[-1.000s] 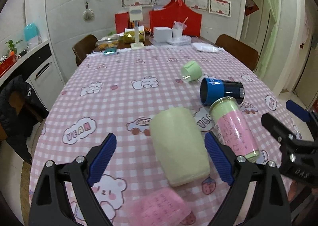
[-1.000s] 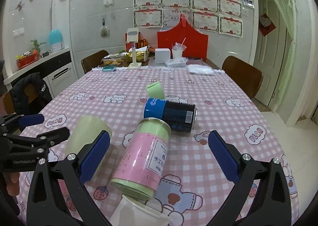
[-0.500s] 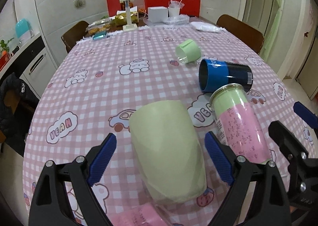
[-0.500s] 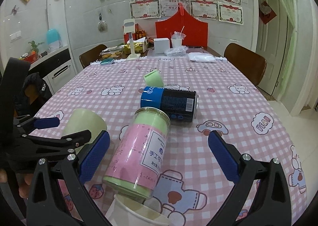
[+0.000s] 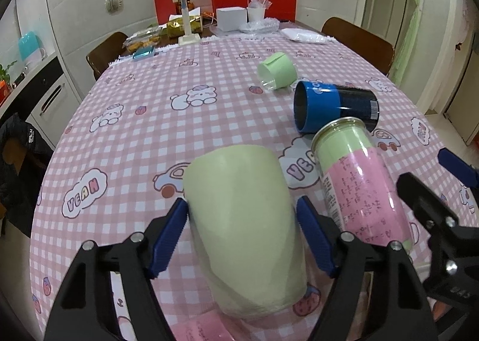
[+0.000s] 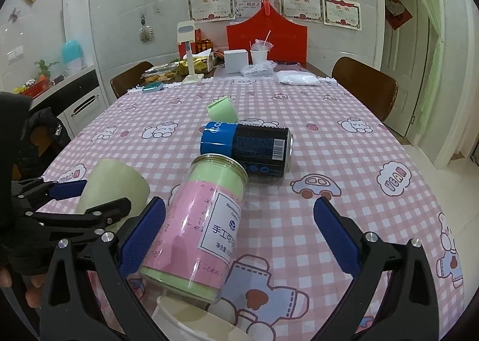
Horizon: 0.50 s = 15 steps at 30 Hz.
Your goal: Flip cup upside down
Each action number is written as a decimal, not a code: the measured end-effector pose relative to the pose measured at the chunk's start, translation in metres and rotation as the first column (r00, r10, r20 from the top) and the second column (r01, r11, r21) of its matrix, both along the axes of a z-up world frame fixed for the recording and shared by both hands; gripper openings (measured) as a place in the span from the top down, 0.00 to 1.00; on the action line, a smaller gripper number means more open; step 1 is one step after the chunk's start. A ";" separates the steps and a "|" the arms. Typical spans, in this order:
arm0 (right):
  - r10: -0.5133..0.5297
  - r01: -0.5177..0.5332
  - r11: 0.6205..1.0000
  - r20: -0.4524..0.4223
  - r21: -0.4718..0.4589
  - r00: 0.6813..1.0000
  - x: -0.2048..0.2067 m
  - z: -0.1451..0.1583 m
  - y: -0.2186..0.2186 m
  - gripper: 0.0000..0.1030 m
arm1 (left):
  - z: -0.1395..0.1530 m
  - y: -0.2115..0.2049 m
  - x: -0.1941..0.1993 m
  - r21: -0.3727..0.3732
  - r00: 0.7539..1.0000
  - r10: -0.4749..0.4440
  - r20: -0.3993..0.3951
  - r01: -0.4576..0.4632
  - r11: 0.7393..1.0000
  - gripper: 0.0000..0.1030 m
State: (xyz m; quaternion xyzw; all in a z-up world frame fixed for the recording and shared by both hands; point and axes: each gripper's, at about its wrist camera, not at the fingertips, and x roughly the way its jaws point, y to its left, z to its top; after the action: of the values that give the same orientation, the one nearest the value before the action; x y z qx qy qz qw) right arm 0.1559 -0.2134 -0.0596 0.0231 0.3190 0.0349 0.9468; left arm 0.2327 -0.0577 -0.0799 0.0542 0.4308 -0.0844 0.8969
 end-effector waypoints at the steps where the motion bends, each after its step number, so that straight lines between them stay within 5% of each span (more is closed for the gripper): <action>1: -0.001 0.001 1.000 -0.001 0.000 1.000 0.000 0.000 0.000 0.07 | 0.002 -0.001 -0.002 0.001 1.000 -0.006 0.009 0.006 1.000 0.30; 4: -0.006 0.006 1.000 0.001 0.001 1.000 -0.001 0.002 0.000 0.07 | 0.008 -0.002 -0.006 -0.003 0.999 -0.014 0.032 0.014 1.000 0.37; 5: -0.008 0.008 1.000 0.003 0.001 1.000 -0.002 0.003 -0.001 0.07 | 0.012 -0.002 -0.008 -0.011 0.999 -0.016 0.047 0.017 1.000 0.46; 7: -0.011 0.011 1.000 0.011 0.006 1.000 -0.004 0.006 -0.001 0.07 | 0.021 -0.001 -0.012 -0.013 0.996 -0.020 0.084 0.022 1.000 0.82; 8: -0.012 0.012 1.000 0.013 0.007 1.000 -0.004 0.008 -0.002 0.07 | 0.025 -0.001 -0.011 -0.011 0.996 -0.023 0.085 0.024 1.000 0.87; 13: -0.017 0.017 1.000 0.018 0.006 1.000 -0.009 0.012 -0.002 0.07 | 0.027 -0.001 -0.009 -0.002 0.997 -0.038 0.073 0.038 0.999 0.87; 15: -0.017 0.017 1.000 0.019 0.004 1.000 -0.011 0.012 -0.001 0.07 | 0.028 -0.001 -0.010 -0.020 0.997 -0.055 0.063 0.056 0.998 0.69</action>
State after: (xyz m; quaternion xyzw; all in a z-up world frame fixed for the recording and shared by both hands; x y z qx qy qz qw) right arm 0.1447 -0.2142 -0.0479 0.0275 0.3097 0.0276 0.9500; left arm 0.2229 -0.0589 -0.0518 0.0591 0.4000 -0.1121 0.9077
